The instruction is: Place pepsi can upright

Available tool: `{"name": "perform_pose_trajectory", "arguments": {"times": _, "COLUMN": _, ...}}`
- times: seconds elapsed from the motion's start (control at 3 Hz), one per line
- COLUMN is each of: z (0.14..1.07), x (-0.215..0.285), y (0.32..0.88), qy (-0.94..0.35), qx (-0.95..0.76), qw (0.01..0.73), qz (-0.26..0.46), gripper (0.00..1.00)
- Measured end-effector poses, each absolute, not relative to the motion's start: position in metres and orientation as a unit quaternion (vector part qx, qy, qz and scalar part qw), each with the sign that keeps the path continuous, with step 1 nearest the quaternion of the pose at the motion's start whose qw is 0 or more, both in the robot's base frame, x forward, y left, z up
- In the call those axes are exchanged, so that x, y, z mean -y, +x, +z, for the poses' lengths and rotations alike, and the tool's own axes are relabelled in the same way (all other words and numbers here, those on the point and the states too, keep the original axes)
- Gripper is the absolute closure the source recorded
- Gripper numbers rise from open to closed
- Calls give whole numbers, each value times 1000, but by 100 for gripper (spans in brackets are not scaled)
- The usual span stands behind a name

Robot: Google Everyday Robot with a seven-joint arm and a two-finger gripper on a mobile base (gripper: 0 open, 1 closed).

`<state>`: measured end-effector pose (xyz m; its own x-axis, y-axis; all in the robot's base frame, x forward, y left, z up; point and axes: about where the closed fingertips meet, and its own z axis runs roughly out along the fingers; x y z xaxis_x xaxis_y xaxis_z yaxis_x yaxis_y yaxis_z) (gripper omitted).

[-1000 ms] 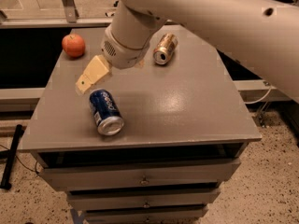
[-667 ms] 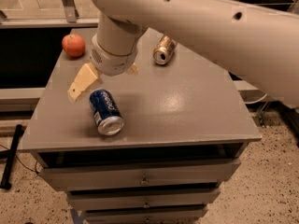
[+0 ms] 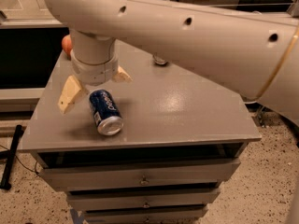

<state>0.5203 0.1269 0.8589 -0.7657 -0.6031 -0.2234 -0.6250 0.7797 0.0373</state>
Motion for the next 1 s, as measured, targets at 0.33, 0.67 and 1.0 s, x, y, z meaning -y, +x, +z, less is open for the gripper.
{"name": "perform_pose_trajectory", "arguments": {"times": 0.33, "z": 850, "x": -133, "y": 513, "qy": -314, "qx": -945, "qw": 86, "qz": 33, "gripper": 0}}
{"name": "perform_pose_trajectory", "arguments": {"times": 0.67, "z": 841, "x": -136, "y": 508, "qy": -298, "qx": -951, "qw": 79, "qz": 17, "gripper": 0}}
{"name": "perform_pose_trajectory", "arguments": {"times": 1.0, "z": 835, "x": -129, "y": 508, "qy": -276, "qx": -958, "qw": 79, "qz": 3, "gripper": 0}}
